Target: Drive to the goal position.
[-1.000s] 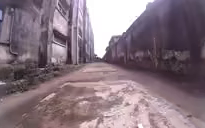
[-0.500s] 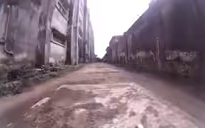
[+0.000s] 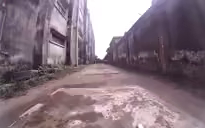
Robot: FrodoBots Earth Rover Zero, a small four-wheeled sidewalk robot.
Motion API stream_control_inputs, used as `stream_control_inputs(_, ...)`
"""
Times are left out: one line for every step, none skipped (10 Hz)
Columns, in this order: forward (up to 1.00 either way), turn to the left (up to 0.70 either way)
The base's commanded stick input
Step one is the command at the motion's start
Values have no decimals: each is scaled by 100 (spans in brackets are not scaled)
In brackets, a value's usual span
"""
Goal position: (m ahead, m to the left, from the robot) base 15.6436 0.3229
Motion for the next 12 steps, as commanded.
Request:
stream_control_inputs(50, 0)
stream_control_inputs(50, 0)
stream_control_inputs(50, 0)
stream_control_inputs(50, 0)
stream_control_inputs(50, 0)
stream_control_inputs(50, 0)
stream_control_inputs(50, 0)
stream_control_inputs(50, 0)
stream_control_inputs(50, 0)
stream_control_inputs(50, 0)
stream_control_inputs(50, 0)
stream_control_inputs(50, 0)
